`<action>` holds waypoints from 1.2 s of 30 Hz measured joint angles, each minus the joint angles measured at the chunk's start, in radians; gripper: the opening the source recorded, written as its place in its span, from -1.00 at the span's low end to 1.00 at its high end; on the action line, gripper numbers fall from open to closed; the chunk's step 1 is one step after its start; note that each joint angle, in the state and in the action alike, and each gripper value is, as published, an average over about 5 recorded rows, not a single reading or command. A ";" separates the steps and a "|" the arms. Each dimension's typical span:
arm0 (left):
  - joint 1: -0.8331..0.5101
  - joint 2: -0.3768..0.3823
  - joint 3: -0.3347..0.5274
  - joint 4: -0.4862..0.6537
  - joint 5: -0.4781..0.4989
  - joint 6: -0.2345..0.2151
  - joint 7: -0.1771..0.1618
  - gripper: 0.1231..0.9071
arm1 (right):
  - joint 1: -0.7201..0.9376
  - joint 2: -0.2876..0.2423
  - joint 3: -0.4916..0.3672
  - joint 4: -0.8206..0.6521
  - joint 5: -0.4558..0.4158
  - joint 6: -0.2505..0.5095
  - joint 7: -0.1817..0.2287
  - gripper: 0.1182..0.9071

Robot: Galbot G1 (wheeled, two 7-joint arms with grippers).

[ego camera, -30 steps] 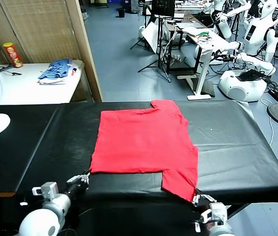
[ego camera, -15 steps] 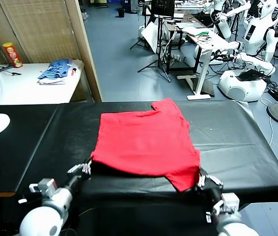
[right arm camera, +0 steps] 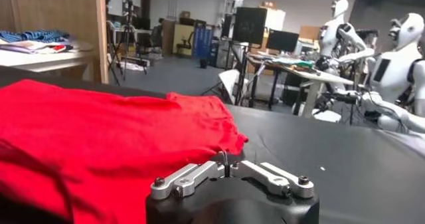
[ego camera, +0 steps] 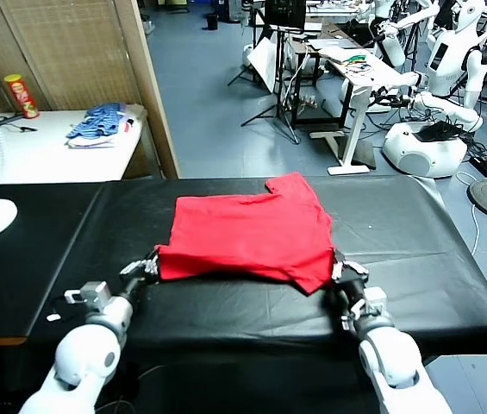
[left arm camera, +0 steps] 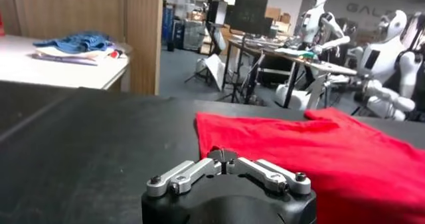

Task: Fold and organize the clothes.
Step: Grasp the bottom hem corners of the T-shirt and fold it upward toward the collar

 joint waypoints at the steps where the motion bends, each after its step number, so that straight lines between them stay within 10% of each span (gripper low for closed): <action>1: -0.008 0.003 0.004 0.009 0.004 -0.001 0.000 -0.99 | 0.012 -0.003 -0.006 -0.010 -0.001 0.001 -0.002 -0.99; 12: -0.068 0.015 0.044 0.079 0.031 0.000 -0.001 -0.99 | 0.033 -0.017 -0.017 -0.023 0.023 -0.049 -0.038 -0.89; 18: -0.064 0.010 0.042 0.070 0.034 0.009 -0.004 -0.93 | -0.087 -0.051 0.025 0.118 0.067 -0.119 -0.026 -0.12; 26: -0.011 0.026 0.013 0.025 0.010 0.021 0.007 0.26 | -0.240 -0.072 0.075 0.233 0.070 -0.126 -0.025 0.70; 30: 0.022 0.033 0.003 0.005 -0.035 0.050 0.020 0.65 | -0.263 -0.073 0.080 0.239 0.069 -0.125 -0.025 0.72; 36: 0.043 0.031 -0.003 0.003 -0.108 0.086 0.032 0.72 | -0.273 -0.068 0.080 0.239 0.062 -0.118 -0.025 0.50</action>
